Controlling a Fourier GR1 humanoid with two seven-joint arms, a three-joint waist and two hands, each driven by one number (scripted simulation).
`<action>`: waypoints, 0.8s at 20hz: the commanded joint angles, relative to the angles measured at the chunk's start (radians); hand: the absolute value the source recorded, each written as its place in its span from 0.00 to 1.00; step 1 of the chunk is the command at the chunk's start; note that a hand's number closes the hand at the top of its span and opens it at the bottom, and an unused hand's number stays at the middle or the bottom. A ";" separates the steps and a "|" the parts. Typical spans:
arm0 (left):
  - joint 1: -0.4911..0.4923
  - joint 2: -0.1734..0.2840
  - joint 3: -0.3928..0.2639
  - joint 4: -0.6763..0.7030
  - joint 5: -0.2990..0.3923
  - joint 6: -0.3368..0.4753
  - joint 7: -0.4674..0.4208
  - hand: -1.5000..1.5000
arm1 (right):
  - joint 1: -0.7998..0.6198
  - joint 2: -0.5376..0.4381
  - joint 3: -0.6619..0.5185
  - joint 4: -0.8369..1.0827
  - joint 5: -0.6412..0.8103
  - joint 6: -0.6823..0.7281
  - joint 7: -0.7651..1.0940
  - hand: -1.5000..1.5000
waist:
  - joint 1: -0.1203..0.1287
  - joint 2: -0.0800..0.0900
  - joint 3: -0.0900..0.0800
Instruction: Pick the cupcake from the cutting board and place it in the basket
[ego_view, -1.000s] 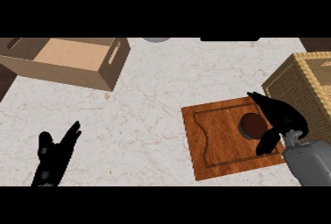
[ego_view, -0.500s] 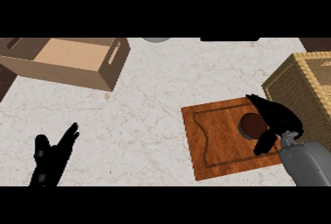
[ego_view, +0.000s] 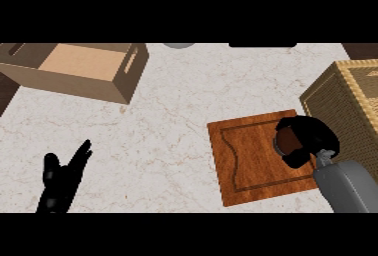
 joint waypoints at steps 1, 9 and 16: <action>0.037 -0.004 -0.003 0.002 0.012 -0.028 0.027 0.50 | -0.049 -0.018 0.018 0.062 0.072 -0.047 -0.065 1.00 | 0.003 0.006 -0.006; -0.028 -0.026 0.014 0.027 -0.021 -0.017 0.060 0.50 | 0.016 0.001 0.002 0.040 0.141 -0.104 -0.121 1.00 | -0.005 0.006 -0.006; 0.029 -0.034 0.039 0.018 -0.002 -0.005 0.043 0.50 | 0.446 0.056 0.306 -0.383 0.285 -0.210 -0.077 1.00 | -0.064 -0.010 -0.009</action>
